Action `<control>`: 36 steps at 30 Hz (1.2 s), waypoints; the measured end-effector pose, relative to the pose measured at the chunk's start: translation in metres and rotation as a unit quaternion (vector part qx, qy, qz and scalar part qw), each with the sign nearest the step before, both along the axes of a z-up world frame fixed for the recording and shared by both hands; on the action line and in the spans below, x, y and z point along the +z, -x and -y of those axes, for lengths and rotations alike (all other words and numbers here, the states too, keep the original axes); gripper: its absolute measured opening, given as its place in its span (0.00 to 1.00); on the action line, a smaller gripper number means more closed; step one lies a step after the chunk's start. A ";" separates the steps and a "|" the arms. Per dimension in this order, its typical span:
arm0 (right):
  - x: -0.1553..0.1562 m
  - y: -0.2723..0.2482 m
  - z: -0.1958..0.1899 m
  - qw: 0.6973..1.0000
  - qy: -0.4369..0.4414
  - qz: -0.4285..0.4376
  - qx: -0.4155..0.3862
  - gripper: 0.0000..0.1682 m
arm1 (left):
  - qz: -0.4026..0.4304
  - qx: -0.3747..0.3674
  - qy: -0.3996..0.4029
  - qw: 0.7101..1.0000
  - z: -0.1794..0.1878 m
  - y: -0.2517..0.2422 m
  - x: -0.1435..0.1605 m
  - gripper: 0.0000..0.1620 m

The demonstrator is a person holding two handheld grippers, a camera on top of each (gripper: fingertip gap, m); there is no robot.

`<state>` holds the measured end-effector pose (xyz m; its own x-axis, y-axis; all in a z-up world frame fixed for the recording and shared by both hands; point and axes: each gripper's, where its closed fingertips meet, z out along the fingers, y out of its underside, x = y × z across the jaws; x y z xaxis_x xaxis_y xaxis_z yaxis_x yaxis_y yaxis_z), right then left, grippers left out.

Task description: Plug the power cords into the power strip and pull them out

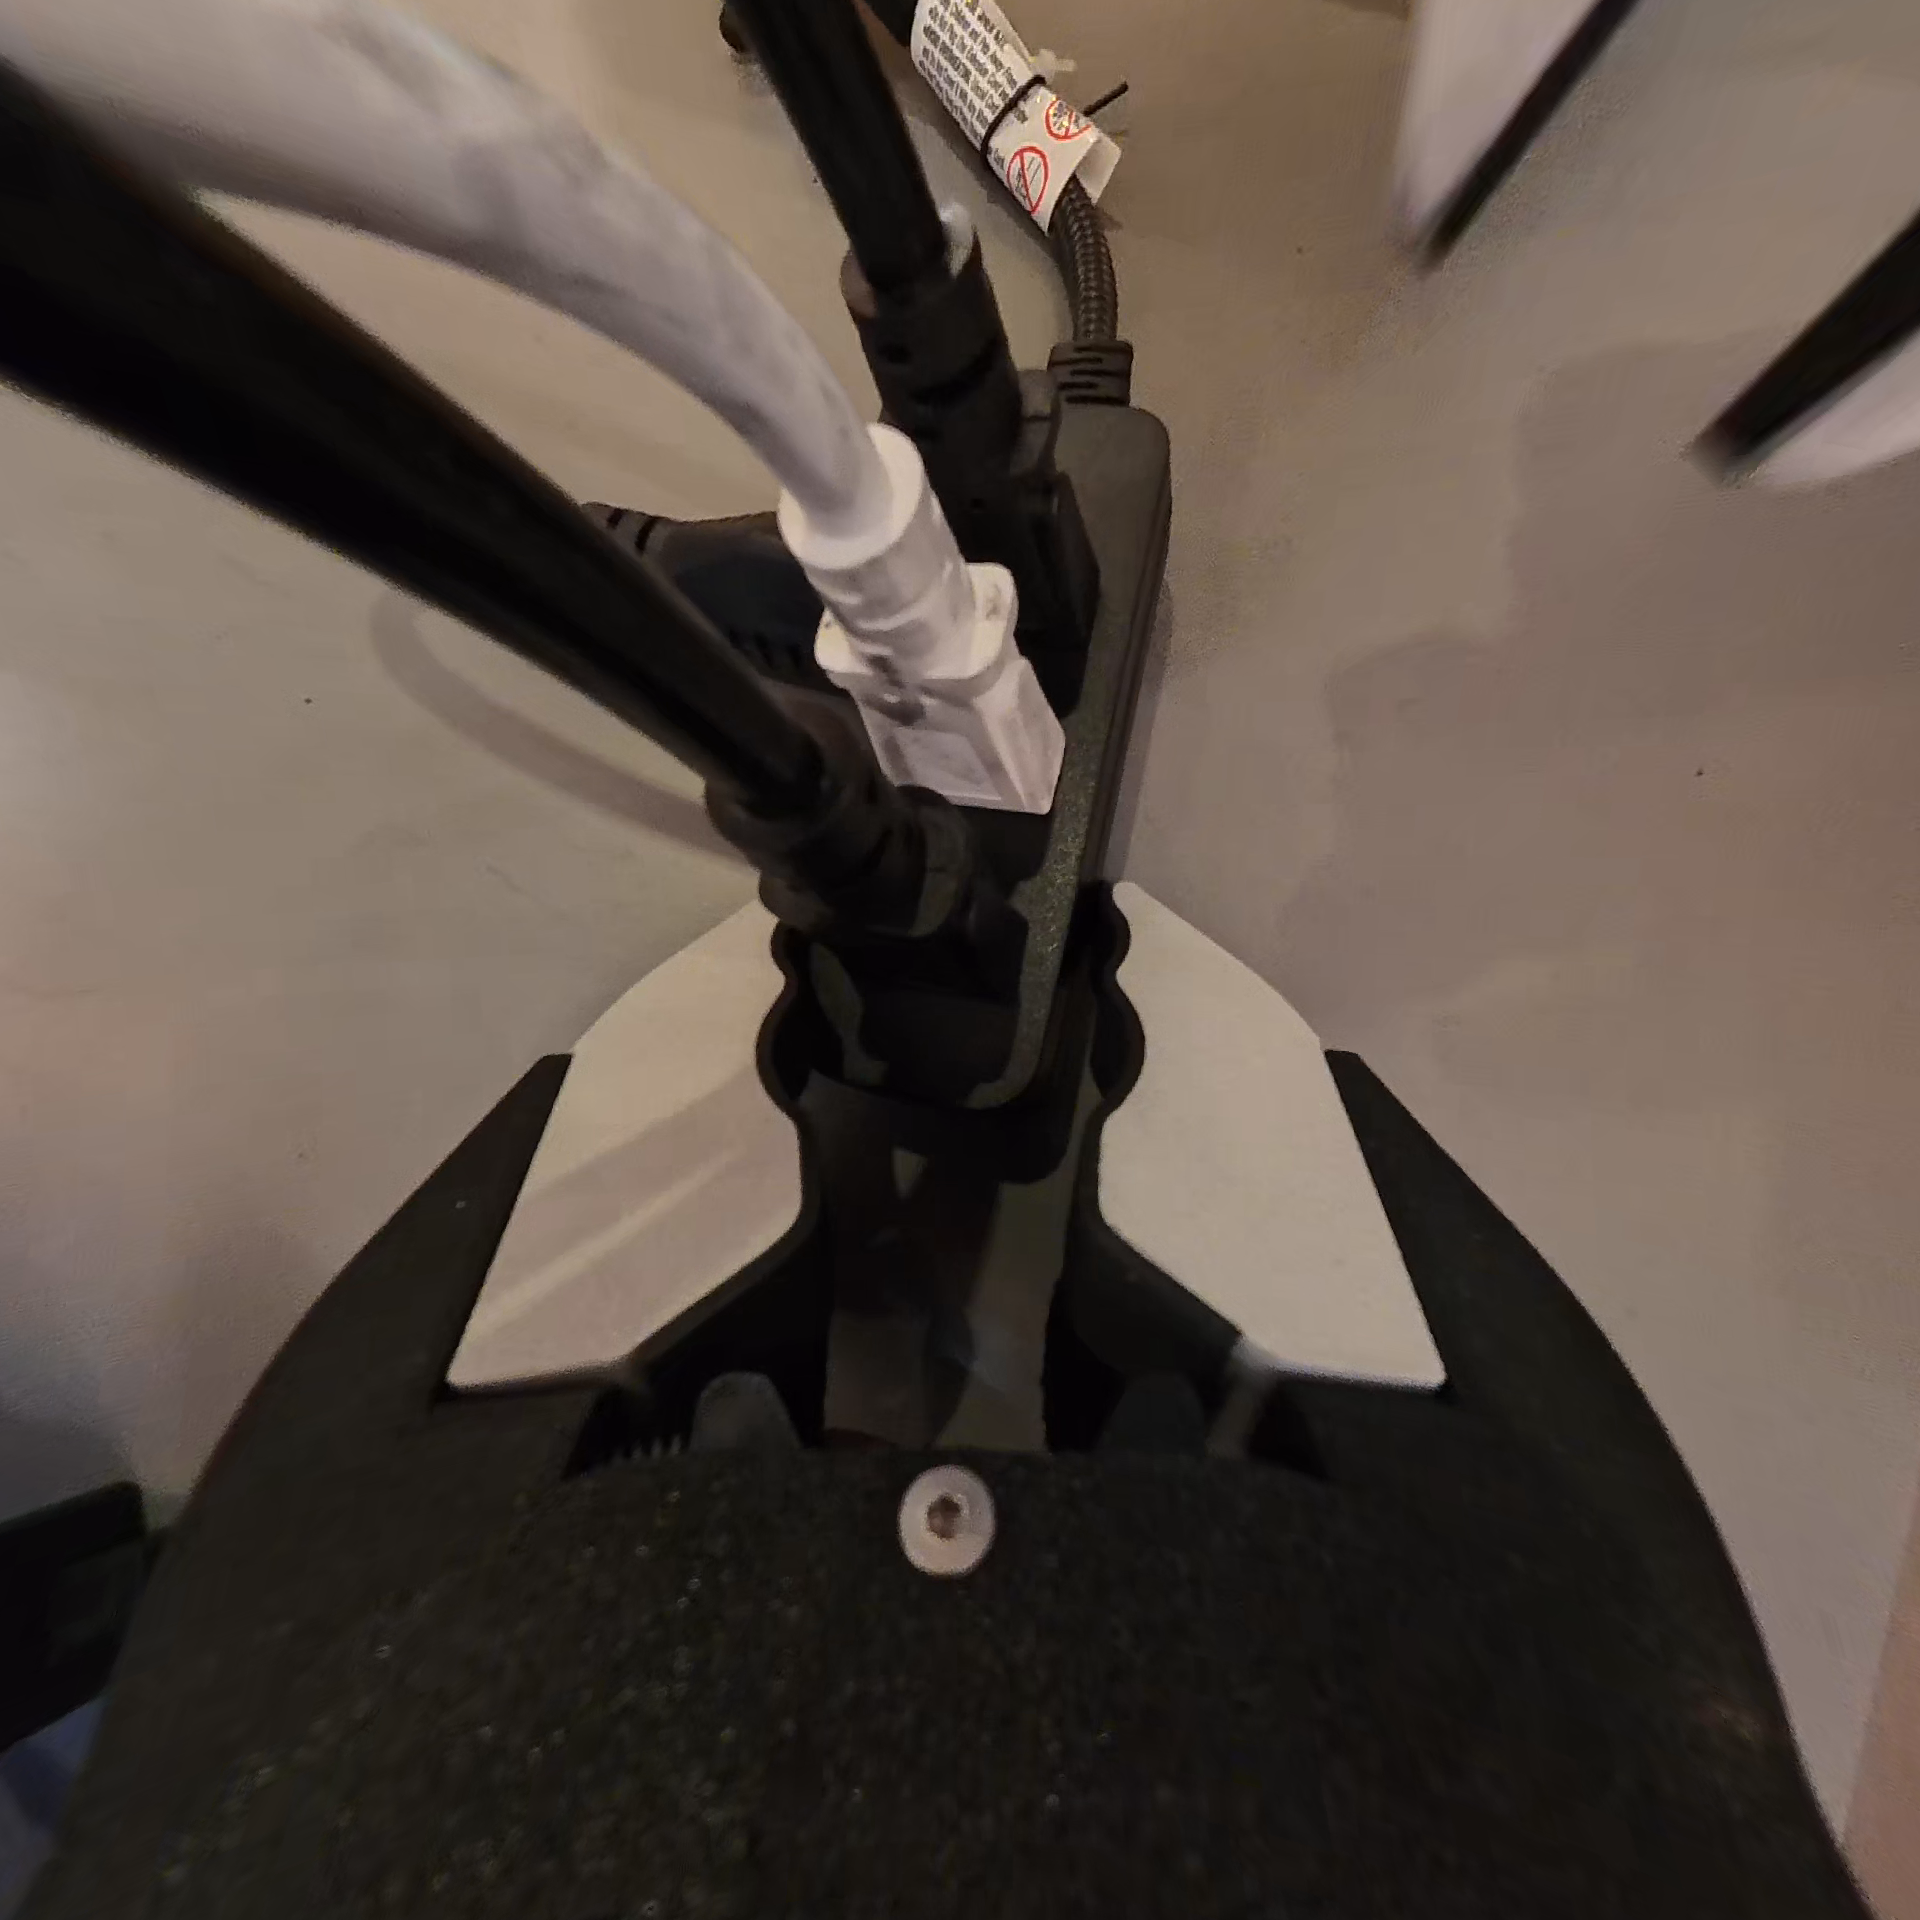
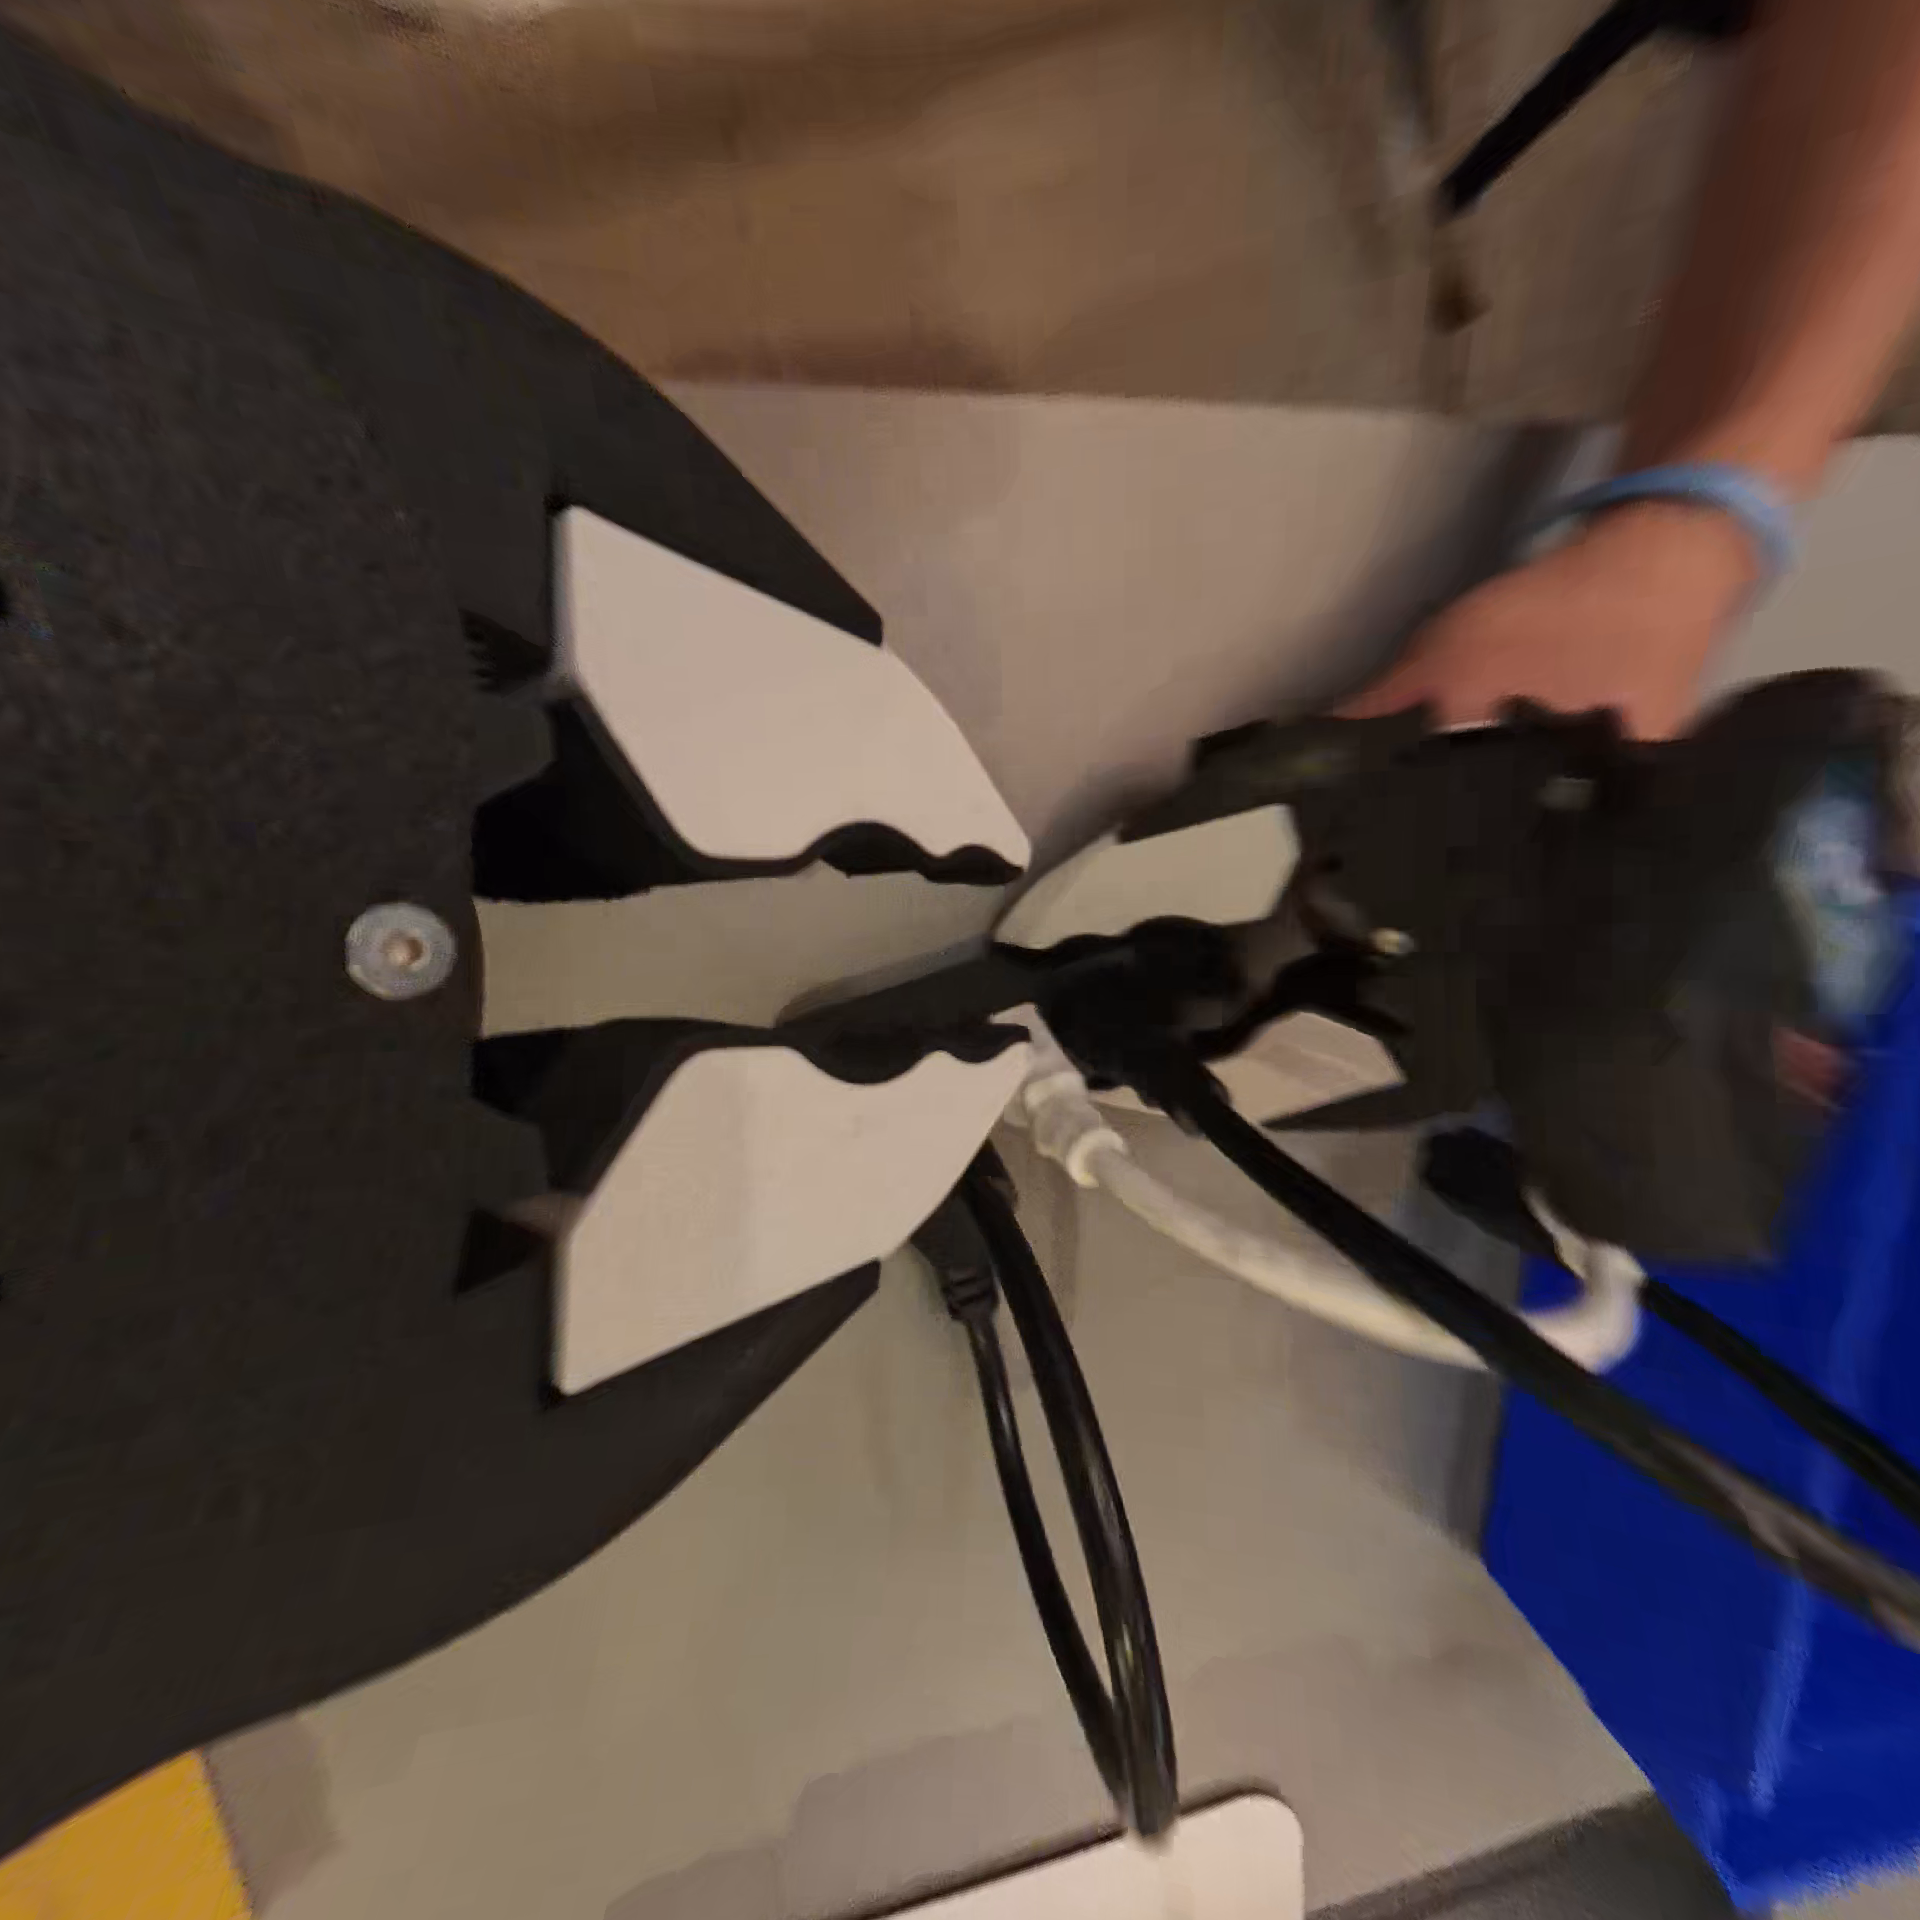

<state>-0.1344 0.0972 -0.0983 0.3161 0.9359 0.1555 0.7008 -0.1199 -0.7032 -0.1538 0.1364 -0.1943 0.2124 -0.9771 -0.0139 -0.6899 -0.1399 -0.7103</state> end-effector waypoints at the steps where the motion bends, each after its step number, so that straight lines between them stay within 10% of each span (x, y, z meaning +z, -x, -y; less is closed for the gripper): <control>1: -0.013 -0.002 0.000 1.000 -0.004 0.029 0.002 0.15 | 0.000 0.000 0.000 1.000 0.000 0.000 0.000 0.32; 36: -0.041 0.021 -0.029 0.983 -0.004 0.163 0.085 0.20 | 0.034 -0.027 0.048 0.998 0.002 0.010 0.008 0.27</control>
<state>-0.1555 0.1258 -0.1392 0.0875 0.9692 0.2301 0.8982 0.0231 -0.4389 -0.1635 0.1341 -0.1865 0.1572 -0.9832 0.0923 -0.6485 -0.1733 -0.7412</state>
